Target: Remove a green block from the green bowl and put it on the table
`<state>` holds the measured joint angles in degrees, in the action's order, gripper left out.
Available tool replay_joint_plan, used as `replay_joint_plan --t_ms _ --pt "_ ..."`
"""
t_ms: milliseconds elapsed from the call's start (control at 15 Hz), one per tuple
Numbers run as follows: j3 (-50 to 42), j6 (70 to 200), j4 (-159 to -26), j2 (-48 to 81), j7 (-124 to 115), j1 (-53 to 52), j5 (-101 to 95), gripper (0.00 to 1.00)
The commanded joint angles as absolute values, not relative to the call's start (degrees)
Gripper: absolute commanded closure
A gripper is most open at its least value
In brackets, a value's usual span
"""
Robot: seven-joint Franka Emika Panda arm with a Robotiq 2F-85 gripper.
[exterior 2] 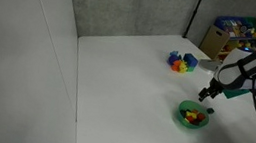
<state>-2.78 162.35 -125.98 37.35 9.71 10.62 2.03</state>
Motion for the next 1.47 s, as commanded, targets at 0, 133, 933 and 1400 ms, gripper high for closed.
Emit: replay_joint_plan --t_ms 0,133,933,1400 --pt "-2.81 160.30 -128.69 30.66 7.12 8.91 1.55 0.00" --pt "-2.46 159.22 -129.86 27.73 7.11 8.18 1.51 0.00" --pt "-2.02 129.76 -139.70 -0.73 3.22 1.97 -0.69 0.00" --pt "-0.77 111.42 -134.57 -14.74 -1.13 1.55 -0.54 0.00"
